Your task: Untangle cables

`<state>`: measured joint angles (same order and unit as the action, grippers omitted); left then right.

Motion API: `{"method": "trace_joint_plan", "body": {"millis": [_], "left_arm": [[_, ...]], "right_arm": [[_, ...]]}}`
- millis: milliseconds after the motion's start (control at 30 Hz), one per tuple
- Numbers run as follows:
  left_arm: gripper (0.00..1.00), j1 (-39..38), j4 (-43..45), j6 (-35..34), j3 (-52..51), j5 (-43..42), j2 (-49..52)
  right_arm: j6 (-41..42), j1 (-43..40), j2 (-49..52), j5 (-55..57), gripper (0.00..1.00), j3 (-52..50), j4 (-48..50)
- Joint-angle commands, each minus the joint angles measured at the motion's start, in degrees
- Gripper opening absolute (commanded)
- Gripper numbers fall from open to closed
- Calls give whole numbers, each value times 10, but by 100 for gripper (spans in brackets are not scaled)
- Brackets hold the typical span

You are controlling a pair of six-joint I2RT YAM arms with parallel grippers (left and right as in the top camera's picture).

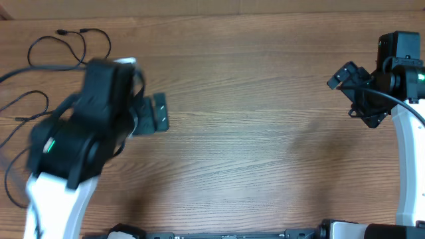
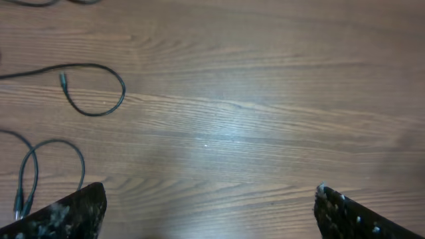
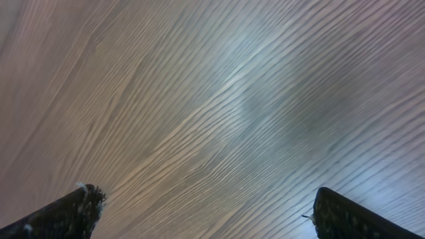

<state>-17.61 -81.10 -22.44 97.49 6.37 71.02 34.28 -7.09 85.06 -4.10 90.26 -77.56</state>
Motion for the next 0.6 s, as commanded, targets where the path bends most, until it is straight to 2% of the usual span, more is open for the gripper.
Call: {"method": "trace_joint_plan", "body": {"millis": [0, 267, 567], "left_arm": [[100, -1, -10, -25, 4, 18, -59], [99, 0, -77, -25, 4, 15, -125], [100, 0, -91, -24, 4, 15, -118]], "right_arm": [[-3, 0, -1, -46, 100, -2, 10], [-30, 12, -37, -44, 100, -2, -15], [-33, 61, -181, -9, 100, -3, -44]]}}
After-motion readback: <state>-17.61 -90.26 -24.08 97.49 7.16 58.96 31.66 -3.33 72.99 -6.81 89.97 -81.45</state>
